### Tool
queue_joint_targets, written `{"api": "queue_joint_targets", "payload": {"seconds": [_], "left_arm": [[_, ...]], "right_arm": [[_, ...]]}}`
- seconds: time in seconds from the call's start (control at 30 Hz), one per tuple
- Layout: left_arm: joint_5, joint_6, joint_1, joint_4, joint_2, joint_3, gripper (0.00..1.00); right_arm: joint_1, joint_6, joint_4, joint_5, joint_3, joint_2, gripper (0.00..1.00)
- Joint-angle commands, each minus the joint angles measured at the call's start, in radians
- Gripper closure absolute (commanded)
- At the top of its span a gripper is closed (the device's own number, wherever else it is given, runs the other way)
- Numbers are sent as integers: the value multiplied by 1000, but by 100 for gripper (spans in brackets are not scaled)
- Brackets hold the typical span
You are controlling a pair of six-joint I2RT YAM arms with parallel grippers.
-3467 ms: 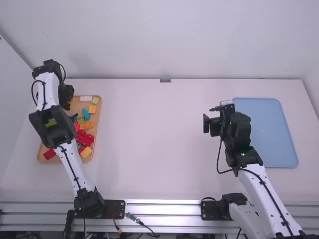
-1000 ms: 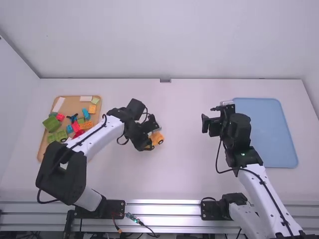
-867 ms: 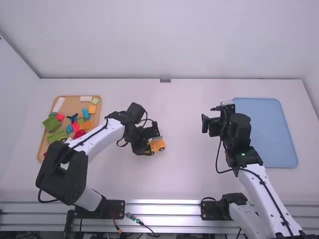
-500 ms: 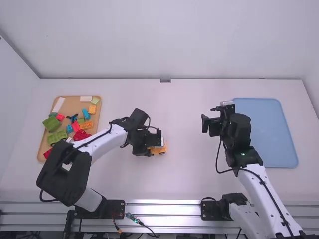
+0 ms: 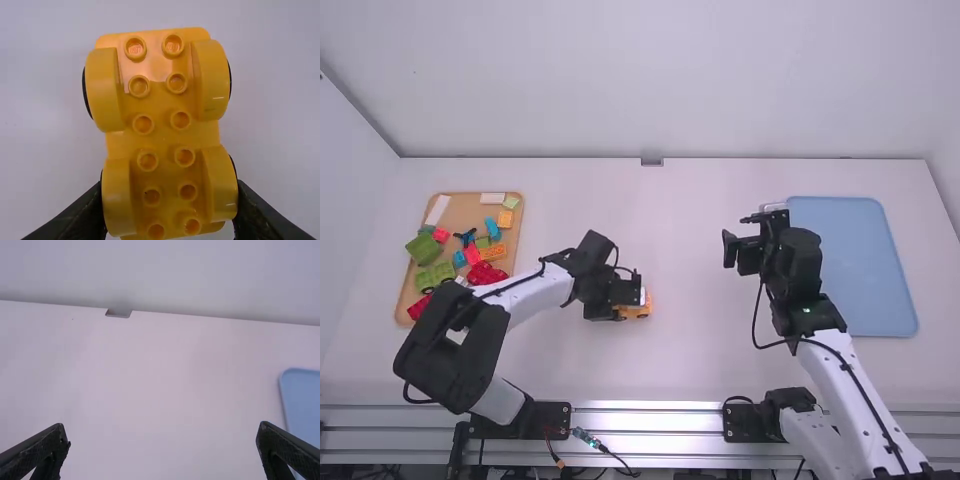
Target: Assemble lego blocks to make yellow taxi
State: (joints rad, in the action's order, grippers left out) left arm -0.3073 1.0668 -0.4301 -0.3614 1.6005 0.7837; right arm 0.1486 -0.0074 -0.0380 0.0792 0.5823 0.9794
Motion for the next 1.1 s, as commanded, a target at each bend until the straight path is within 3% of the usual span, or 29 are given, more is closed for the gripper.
{"api": "queue_joint_targets", "payload": {"seconds": [0.0, 0.1, 0.33, 0.83, 0.93, 0.97, 1.0, 1.07], "left_arm": [[-43, -3, -3, 2, -13, -13, 68], [-42, -4, 0, 2, -13, -18, 65], [-40, -19, 3, 9, -13, -20, 44], [-39, -19, -2, 12, -13, -20, 30], [-39, -18, -2, 12, -13, -20, 22], [-39, -18, -2, 12, -13, -20, 8], [-39, -18, -2, 13, -13, -20, 1], [-39, 0, -2, 14, -13, -20, 1]], "right_arm": [[2, 3, 0, 3, 19, -1, 1], [2, 3, 0, 3, 19, -1, 1], [2, 3, 1, 3, 19, -1, 1], [2, 3, 2, 3, 19, -1, 1], [2, 4, 2, 3, 19, -1, 1], [2, 3, 2, 2, 19, -1, 1], [2, 3, 2, 2, 19, -1, 1], [2, 4, 2, 3, 19, -1, 1]]}}
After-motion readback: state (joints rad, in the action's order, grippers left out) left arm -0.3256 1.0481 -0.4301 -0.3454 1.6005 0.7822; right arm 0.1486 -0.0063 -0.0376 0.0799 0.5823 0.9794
